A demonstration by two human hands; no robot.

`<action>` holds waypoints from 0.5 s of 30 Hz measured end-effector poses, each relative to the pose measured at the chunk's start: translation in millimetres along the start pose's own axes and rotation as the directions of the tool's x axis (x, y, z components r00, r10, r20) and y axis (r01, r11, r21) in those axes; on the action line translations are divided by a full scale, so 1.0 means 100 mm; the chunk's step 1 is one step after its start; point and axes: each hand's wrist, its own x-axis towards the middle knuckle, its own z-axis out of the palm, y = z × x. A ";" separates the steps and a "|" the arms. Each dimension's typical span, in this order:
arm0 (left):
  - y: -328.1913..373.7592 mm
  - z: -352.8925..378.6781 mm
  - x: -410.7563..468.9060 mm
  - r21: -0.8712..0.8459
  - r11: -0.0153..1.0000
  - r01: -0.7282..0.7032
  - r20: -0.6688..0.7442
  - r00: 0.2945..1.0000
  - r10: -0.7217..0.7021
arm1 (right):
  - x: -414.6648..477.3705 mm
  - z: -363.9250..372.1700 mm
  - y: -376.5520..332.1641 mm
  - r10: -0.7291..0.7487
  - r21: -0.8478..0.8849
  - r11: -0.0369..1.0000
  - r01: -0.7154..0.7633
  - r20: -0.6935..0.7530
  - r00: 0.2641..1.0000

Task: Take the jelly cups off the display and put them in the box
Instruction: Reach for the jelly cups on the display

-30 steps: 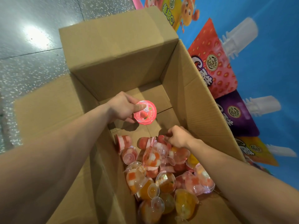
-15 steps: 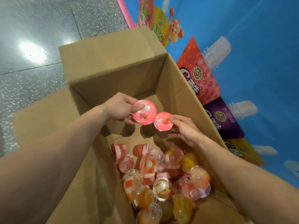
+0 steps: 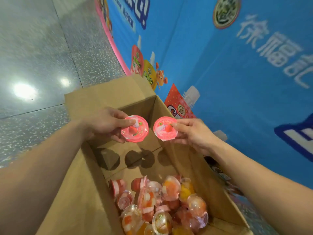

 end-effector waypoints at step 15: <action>1.87 -0.11 -1.26 0.044 0.990 -0.135 0.001 0.991 0.135 | -1.28 -0.23 -1.83 -0.173 -0.013 0.985 0.173 -0.165 0.971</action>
